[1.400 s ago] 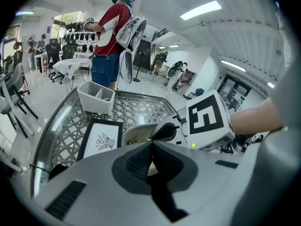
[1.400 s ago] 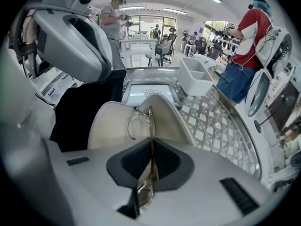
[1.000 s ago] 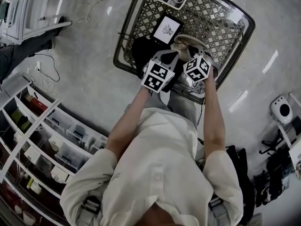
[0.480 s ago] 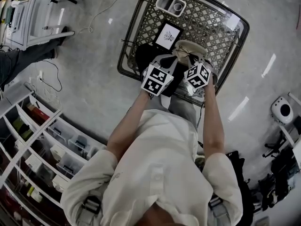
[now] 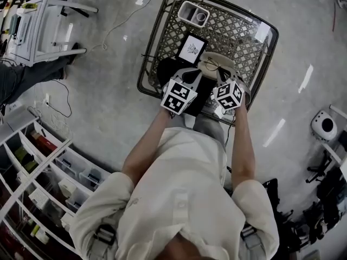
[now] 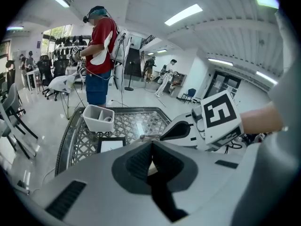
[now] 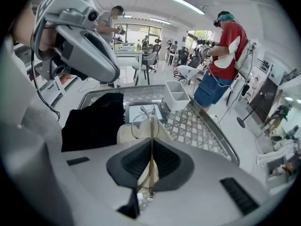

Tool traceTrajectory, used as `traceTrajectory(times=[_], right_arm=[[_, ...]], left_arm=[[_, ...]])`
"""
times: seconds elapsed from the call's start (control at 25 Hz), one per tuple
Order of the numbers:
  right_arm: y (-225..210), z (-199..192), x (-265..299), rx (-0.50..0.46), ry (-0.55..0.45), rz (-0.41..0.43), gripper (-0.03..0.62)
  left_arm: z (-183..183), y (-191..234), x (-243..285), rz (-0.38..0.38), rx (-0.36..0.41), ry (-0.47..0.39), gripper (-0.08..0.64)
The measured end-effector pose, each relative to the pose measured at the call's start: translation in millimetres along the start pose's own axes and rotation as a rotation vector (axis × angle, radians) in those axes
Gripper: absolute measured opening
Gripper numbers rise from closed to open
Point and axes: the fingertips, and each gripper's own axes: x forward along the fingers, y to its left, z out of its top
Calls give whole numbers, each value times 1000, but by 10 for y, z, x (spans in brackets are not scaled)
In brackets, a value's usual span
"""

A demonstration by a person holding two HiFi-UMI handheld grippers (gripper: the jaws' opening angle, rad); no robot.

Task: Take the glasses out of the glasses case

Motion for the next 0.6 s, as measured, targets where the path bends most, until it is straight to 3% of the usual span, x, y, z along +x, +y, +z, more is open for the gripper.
traceTrajectory(times=[0.6], right_arm=[[-253, 654, -1072, 155, -215, -209, 18]], left_arm=[[443, -115, -489, -36, 78, -108, 12]])
